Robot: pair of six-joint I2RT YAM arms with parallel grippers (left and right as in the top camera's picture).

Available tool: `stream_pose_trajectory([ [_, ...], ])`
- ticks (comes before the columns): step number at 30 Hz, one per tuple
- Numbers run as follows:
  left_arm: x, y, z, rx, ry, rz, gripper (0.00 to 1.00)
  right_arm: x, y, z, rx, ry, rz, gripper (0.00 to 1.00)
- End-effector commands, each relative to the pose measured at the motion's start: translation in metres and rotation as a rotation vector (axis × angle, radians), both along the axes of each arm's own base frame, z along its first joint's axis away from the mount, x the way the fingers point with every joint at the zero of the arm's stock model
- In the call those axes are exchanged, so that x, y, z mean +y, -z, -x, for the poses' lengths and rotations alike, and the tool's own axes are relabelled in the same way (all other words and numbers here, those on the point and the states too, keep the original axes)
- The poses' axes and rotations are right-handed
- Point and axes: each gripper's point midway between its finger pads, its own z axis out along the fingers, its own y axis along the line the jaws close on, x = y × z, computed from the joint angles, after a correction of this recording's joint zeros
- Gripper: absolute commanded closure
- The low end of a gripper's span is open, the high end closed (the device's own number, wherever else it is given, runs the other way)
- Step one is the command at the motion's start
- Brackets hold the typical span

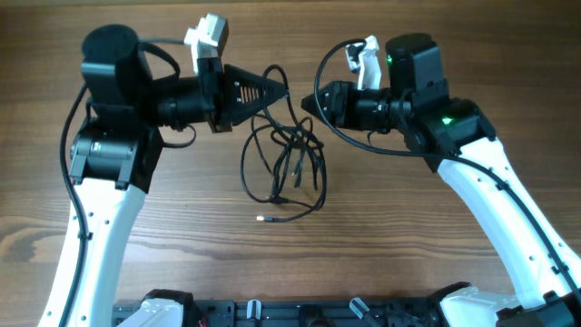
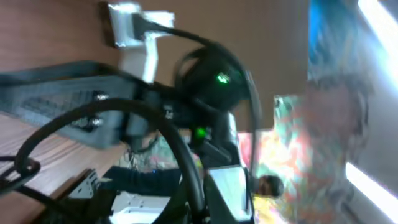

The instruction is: Untangle cables

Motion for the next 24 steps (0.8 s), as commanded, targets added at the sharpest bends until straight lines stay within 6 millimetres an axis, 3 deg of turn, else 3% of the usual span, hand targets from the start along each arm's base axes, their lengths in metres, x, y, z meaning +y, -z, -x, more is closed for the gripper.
stream_pose_trajectory([
  [1, 0.001, 0.013, -0.014, 0.013, -0.062, -0.04, 0.96, 0.016, -0.011, 0.02, -0.009, -0.151, -0.088, 0.77],
  [4, 0.002, 0.015, -0.018, 0.014, -0.079, -0.046, 0.96, 0.022, -0.018, 0.037, -0.046, -0.279, -0.13, 0.74],
  [8, 0.003, 0.016, -0.021, 0.04, -0.103, -0.047, 0.96, 0.019, -0.007, 0.046, -0.115, -0.355, -0.071, 0.64],
  [13, 0.003, 0.016, -0.021, 0.117, -0.11, -0.031, 0.96, -0.001, 0.025, 0.029, -0.123, -0.257, 0.126, 0.6],
  [18, 0.001, 0.014, -0.016, 0.182, -0.087, -0.01, 0.96, 0.001, 0.031, 0.028, -0.124, -0.276, 0.135, 0.52],
  [24, 0.01, 0.014, -0.023, 0.191, -0.126, -0.005, 0.96, 0.019, 0.043, 0.047, -0.152, -0.381, 0.188, 0.48],
])
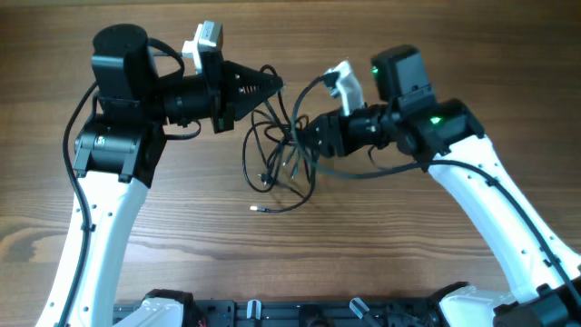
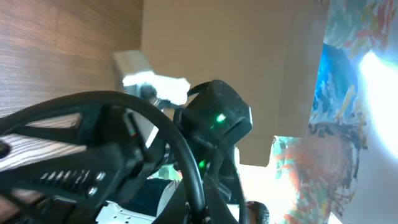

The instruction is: Untangle cables

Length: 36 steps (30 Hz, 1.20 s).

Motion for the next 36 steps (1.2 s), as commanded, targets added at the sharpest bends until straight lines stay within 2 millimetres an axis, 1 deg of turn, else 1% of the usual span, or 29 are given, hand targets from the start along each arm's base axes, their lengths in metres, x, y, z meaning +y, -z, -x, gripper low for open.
stream_pose_trajectory([
  [1, 0.008, -0.006, -0.002, 0.001, -0.014, 0.015, 0.96, 0.008, 0.013, 0.005, -0.038, -0.048, 0.054, 0.48],
  [6, 0.009, -0.008, 0.003, 0.042, 0.013, 0.038, 0.96, 0.011, 0.016, 0.001, -0.049, -0.045, 0.063, 0.49],
  [8, 0.008, -0.008, 0.004, 0.054, 0.019, 0.043, 0.96, 0.013, 0.021, -0.001, -0.03, -0.037, 0.065, 0.55],
  [9, 0.008, -0.009, 0.004, 0.053, 0.022, 0.044, 0.96, 0.013, 0.024, -0.002, -0.014, -0.029, 0.067, 0.63],
  [10, 0.008, -0.009, 0.005, 0.054, 0.027, 0.045, 0.96, 0.014, 0.026, -0.003, -0.011, -0.029, 0.068, 0.67],
  [12, 0.008, -0.009, 0.007, 0.054, 0.036, 0.048, 0.96, 0.016, 0.028, -0.007, 0.004, -0.013, 0.063, 0.69],
  [13, 0.008, -0.009, 0.007, 0.054, 0.037, 0.049, 0.96, 0.017, 0.028, -0.008, -0.002, -0.013, 0.06, 0.72],
  [14, 0.008, -0.009, 0.007, 0.053, 0.037, 0.048, 0.96, 0.017, 0.027, -0.009, -0.01, -0.012, 0.056, 0.77],
  [16, 0.008, -0.009, 0.007, 0.047, 0.038, 0.047, 0.96, 0.018, 0.025, -0.012, -0.016, -0.006, 0.047, 0.96],
  [18, 0.008, -0.009, 0.005, 0.013, 0.033, 0.035, 0.96, 0.019, 0.022, -0.014, 0.014, 0.029, 0.031, 0.96],
  [19, 0.009, -0.007, 0.001, -0.049, 0.015, 0.01, 0.96, 0.019, 0.02, -0.013, 0.029, 0.046, 0.023, 0.96],
  [20, 0.012, -0.001, -0.005, -0.094, -0.018, -0.03, 0.96, 0.018, 0.013, -0.01, 0.033, 0.054, 0.012, 0.96],
  [22, 0.026, 0.025, -0.021, -0.05, -0.144, -0.132, 0.96, 0.017, -0.003, -0.002, 0.012, 0.039, -0.019, 0.96],
  [23, 0.043, 0.047, -0.034, -0.004, -0.26, -0.231, 0.96, 0.014, -0.013, 0.003, -0.008, 0.042, -0.025, 0.96],
  [24, 0.072, 0.076, -0.046, 0.074, -0.42, -0.37, 0.96, 0.007, -0.019, 0.007, -0.029, 0.062, -0.008, 0.96],
  [25, 0.098, 0.098, -0.051, 0.136, -0.551, -0.491, 0.96, 0.0, -0.022, 0.009, -0.044, 0.089, 0.018, 0.96],
  [26, 0.142, 0.125, -0.05, 0.219, -0.736, -0.684, 0.96, -0.015, -0.022, 0.009, -0.062, 0.154, 0.078, 0.96],
  [27, 0.175, 0.141, -0.042, 0.288, -0.865, -0.826, 0.96, -0.031, -0.02, 0.006, -0.071, 0.238, 0.14, 0.96],
  [28, 0.193, 0.148, -0.035, 0.328, -0.937, -0.908, 0.96, -0.048, -0.019, 0.003, -0.076, 0.329, 0.196, 0.96],
  [29, 0.207, 0.154, -0.027, 0.365, -0.991, -0.974, 0.96, -0.059, -0.019, 0.002, -0.08, 0.392, 0.229, 0.96],
  [30, 0.216, 0.157, -0.021, 0.386, -1.017, -1.018, 0.96, -0.072, -0.022, 0.0, -0.085, 0.476, 0.258, 0.96],
  [31, 0.222, 0.16, -0.017, 0.401, -1.03, -1.056, 0.96, -0.08, -0.028, -0.001, -0.086, 0.542, 0.253, 0.96],
  [32, 0.226, 0.161, -0.013, 0.411, -1.039, -1.083, 0.96, -0.082, -0.038, -0.001, -0.09, 0.579, 0.212, 0.96],
  [34, 0.227, 0.163, -0.012, 0.419, -1.039, -1.097, 0.96, -0.075, -0.058, 0.002, -0.124, 0.562, 0.128, 0.96],
  [36, 0.227, 0.168, -0.013, 0.431, -1.031, -1.107, 0.96, -0.061, -0.091, 0.01, -0.214, 0.468, 0.011, 0.96],
])
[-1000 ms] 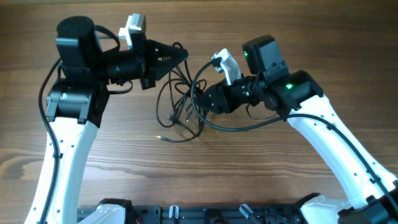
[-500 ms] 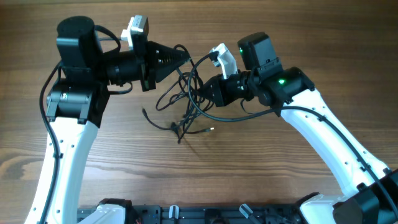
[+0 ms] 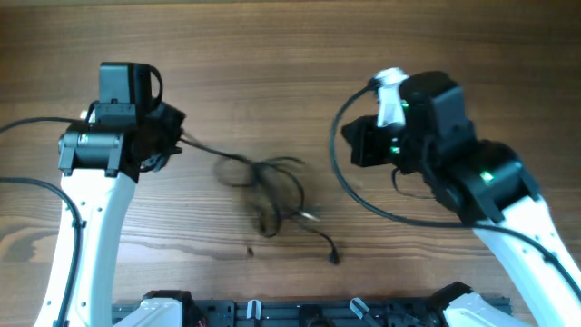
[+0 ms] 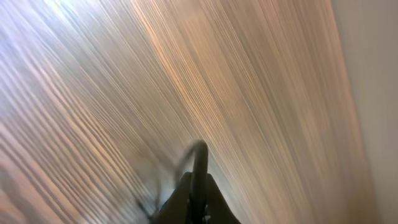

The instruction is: Untangle cables

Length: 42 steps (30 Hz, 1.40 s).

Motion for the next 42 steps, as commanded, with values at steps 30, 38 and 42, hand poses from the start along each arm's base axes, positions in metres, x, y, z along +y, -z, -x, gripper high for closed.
stream_pose_trajectory([
  [30, -0.193, -0.169, 0.016, -0.598, 1.137, 0.868, 0.96, 0.094, 0.086, -0.014, 0.313, -0.394, -0.196, 0.73],
  [38, -0.192, -0.165, 0.014, -0.615, 1.145, 0.829, 0.96, 0.098, 0.06, -0.024, 0.207, -0.393, -0.239, 0.96],
  [42, -0.153, -0.103, -0.028, -0.451, 0.762, 0.581, 0.96, 0.086, 0.03, -0.016, 0.123, -0.366, -0.225, 0.96],
])
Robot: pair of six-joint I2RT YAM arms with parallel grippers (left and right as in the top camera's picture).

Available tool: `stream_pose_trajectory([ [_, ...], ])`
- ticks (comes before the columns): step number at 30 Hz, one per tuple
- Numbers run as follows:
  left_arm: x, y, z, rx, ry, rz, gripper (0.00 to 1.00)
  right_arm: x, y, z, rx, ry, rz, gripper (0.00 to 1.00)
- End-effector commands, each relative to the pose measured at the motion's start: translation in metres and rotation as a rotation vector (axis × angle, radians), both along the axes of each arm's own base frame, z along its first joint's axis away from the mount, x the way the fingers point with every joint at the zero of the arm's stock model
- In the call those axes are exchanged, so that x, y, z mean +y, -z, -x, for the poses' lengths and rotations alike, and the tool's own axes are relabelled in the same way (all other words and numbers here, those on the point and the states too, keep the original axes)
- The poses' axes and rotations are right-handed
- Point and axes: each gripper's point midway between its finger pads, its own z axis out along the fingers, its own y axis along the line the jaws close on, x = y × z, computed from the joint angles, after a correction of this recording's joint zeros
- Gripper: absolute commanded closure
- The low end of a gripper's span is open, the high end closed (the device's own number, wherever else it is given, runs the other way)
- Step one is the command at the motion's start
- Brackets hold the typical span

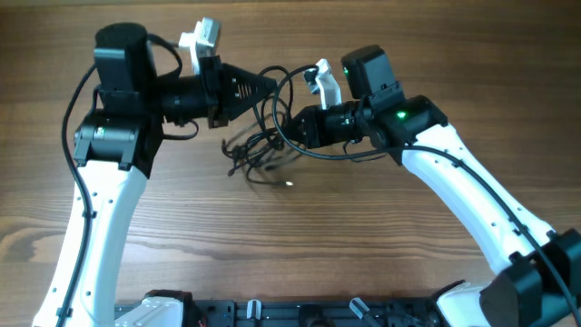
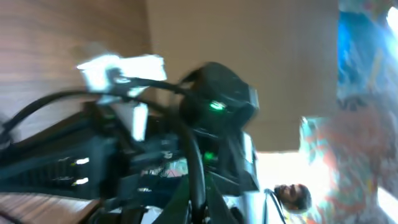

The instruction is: Untangle cables

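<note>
A tangle of thin black cables (image 1: 257, 150) lies bunched on the wooden table (image 1: 300, 236) at centre. One strand rises from it to my left gripper (image 1: 270, 84), which points right above the bunch. In the left wrist view that gripper (image 2: 198, 214) is shut on the black cable (image 2: 194, 155), which runs straight up between its fingers. My right gripper (image 1: 292, 127) reaches in from the right and sits against the tangle's right edge. Its jaws are dark and I cannot make out how they stand.
The right arm's own thick black camera lead (image 1: 283, 113) loops out in front of its wrist, close to the tangle. The right arm's body (image 2: 217, 106) fills the left wrist view. Dark equipment (image 1: 300, 311) lines the front table edge.
My left gripper was low at the left with a strand drawn out; it is now raised over the middle, pointing right. The right gripper has come in from the right. The tangle sits further back, tighter.
Both grippers first faced each other above the tangle, the left holding a strand. Then the right gripper was down in the tangle. Then the arms stood far apart with the cables spread out and one end trailing forward. Now both are back at the bunch.
</note>
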Motion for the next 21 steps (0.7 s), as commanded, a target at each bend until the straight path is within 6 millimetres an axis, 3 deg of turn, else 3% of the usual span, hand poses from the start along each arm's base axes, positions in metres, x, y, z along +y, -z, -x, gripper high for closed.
stream_pose_trajectory([
  [1, 0.056, 0.058, -0.04, 0.115, -0.421, -0.306, 0.96, -0.014, -0.051, 0.013, -0.12, 0.039, -0.027, 0.96],
  [4, 0.138, 0.113, -0.041, 0.323, -0.848, -0.632, 0.96, -0.035, -0.071, 0.023, -0.185, 0.11, 0.016, 0.96],
  [6, 0.174, 0.131, -0.026, 0.43, -1.025, -0.762, 0.96, -0.046, -0.086, 0.031, -0.226, 0.142, 0.023, 0.96],
  [7, 0.188, 0.136, -0.019, 0.457, -1.086, -0.824, 0.96, -0.054, -0.098, 0.035, -0.253, 0.181, 0.02, 0.96],
  [11, 0.205, 0.141, -0.016, 0.461, -1.149, -0.914, 0.96, -0.085, -0.114, 0.031, -0.256, 0.403, 0.043, 0.96],
  [14, 0.21, 0.15, -0.014, 0.488, -1.15, -0.959, 0.94, -0.088, -0.132, 0.036, -0.31, 0.412, 0.003, 0.96],
  [17, 0.194, 0.156, -0.015, 0.518, -1.074, -0.907, 0.96, -0.088, -0.139, 0.039, -0.326, 0.406, -0.017, 0.96],
  [21, 0.111, 0.132, -0.038, 0.262, -0.586, -0.675, 0.96, -0.087, -0.125, 0.04, -0.28, 0.392, 0.015, 0.94],
])
